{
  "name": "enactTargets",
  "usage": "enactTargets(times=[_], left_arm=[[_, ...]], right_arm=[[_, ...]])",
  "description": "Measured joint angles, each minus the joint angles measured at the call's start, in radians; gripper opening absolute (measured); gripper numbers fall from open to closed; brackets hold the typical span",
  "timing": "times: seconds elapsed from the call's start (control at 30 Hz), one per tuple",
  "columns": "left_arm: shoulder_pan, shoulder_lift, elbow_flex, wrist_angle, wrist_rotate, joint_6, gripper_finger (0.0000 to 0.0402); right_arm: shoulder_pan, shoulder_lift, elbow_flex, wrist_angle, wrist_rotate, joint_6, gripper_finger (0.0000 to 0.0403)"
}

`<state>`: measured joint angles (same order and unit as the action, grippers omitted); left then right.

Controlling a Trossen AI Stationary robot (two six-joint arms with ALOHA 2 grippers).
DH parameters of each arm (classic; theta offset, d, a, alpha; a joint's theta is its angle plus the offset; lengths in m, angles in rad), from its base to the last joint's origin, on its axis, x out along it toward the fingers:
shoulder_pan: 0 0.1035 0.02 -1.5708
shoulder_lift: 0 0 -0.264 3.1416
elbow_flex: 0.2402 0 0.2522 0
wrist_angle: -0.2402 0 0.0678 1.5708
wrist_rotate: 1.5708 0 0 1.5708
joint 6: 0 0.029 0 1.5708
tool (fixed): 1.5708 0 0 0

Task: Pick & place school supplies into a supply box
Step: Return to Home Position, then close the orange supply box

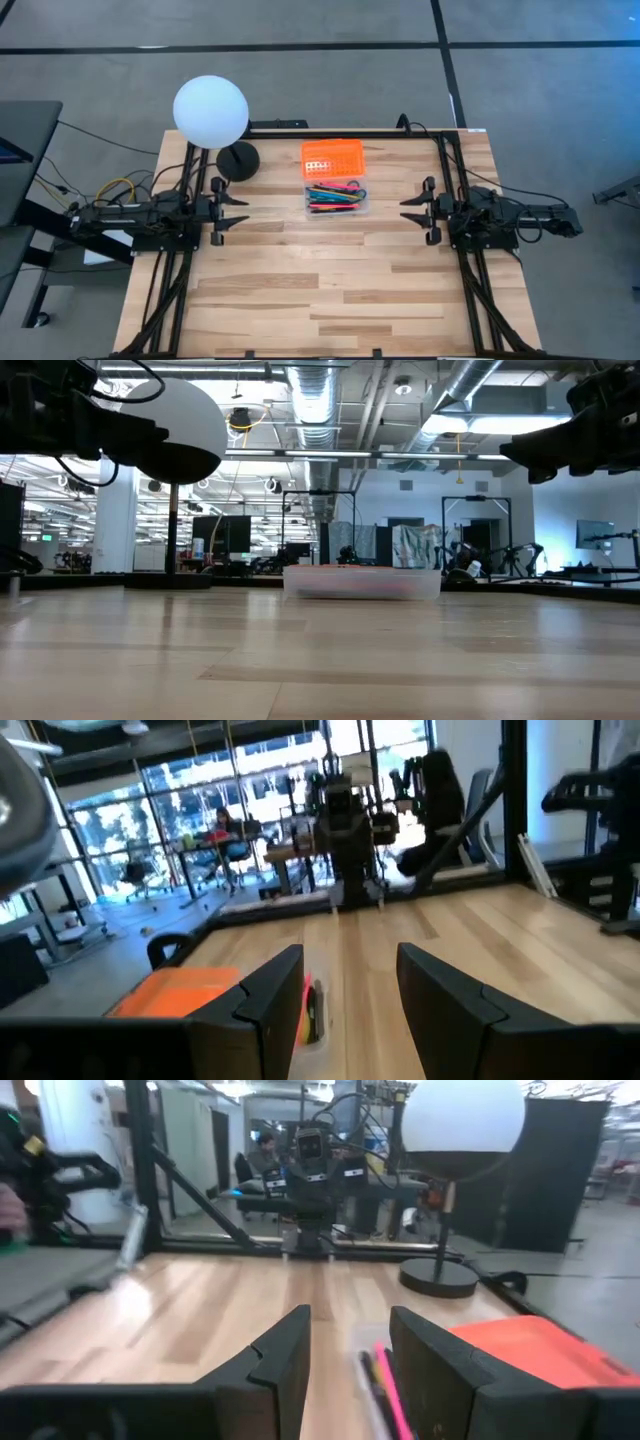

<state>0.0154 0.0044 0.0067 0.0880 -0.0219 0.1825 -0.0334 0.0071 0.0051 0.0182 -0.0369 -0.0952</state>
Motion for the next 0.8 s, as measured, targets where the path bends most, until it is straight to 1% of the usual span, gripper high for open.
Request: enactTargets(times=[0.07,0.13,0.17,0.27,0.33,0.43,0.53,0.6,0.67,0.8], left_arm=[[0.000,0.000,0.000,0.037,0.016,-0.043,0.0157],[0.000,0.000,0.000,0.055,0.068,-0.105,0.0157],[0.000,0.001,0.000,0.076,0.104,-0.109,0.0157],[0.000,0.000,0.006,0.159,0.231,-0.032,0.0157],[-0.004,0.002,0.008,0.238,0.309,-0.022,0.0157],[-0.016,-0.001,0.012,0.414,0.379,-0.035,0.0157],[-0.031,0.000,0.014,0.500,0.426,-0.025,0.0157],[-0.037,0.000,0.013,0.543,0.431,-0.004,0.0157],[-0.042,0.009,0.015,0.579,0.399,0.000,0.0157],[-0.051,0.067,0.051,0.583,0.334,-0.008,0.0157]], right_arm=[[0.000,0.000,0.000,0.012,-0.026,0.043,0.0134],[0.000,0.000,0.000,0.047,-0.071,0.065,0.0134],[0.000,0.000,0.000,0.068,-0.100,0.063,0.0134],[0.000,0.000,0.000,0.152,-0.204,0.002,0.0134],[0.000,0.000,0.002,0.207,-0.264,-0.048,0.0134],[0.000,0.001,0.018,0.268,-0.276,-0.084,0.0134],[0.000,0.000,0.048,0.358,-0.276,-0.063,0.0134],[0.000,0.001,0.073,0.379,-0.265,-0.057,0.0134],[0.000,0.018,0.119,0.388,-0.237,-0.068,0.0134],[0.000,0.122,0.227,0.379,-0.223,-0.094,0.0134]])
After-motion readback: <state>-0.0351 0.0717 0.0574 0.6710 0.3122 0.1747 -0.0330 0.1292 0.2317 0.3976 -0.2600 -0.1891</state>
